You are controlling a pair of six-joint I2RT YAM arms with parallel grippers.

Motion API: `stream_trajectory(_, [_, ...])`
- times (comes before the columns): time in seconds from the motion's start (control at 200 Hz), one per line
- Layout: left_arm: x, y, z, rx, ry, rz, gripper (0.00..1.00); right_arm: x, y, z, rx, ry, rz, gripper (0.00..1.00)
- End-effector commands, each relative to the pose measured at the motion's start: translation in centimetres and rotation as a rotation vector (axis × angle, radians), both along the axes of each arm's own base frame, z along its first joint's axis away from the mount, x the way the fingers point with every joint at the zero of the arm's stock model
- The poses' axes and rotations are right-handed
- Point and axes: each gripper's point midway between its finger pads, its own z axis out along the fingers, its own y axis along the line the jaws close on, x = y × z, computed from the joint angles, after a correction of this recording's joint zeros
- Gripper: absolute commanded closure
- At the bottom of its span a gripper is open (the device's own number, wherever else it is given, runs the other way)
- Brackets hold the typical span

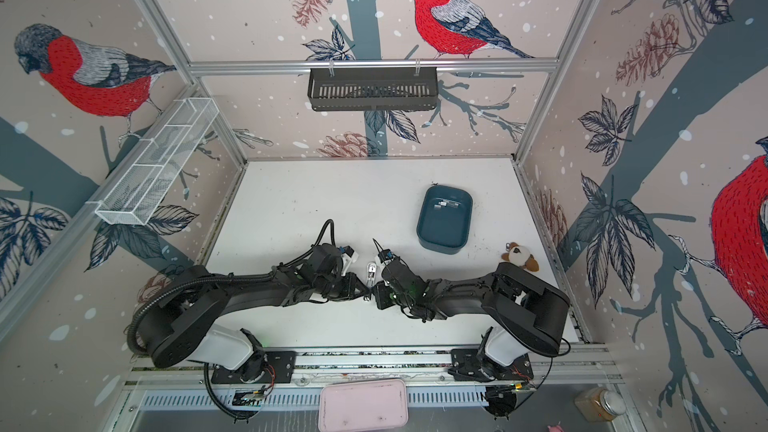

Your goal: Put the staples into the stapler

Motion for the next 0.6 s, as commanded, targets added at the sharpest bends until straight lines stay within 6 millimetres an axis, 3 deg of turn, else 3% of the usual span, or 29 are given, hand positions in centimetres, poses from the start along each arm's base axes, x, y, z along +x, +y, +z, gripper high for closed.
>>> stream_trajectory(0.0, [0.26,-0.21,0.23,-0.001,-0.016,-0.003,0.81,0.18,0.37,0.4,0.021,-0.014,0.0,0.86])
stream_trajectory(0.595, [0.5,-0.29,1.09,0.002,-0.034,-0.009,0.85,0.4,0.28,0.4,0.013,-0.021,-0.006,0.86])
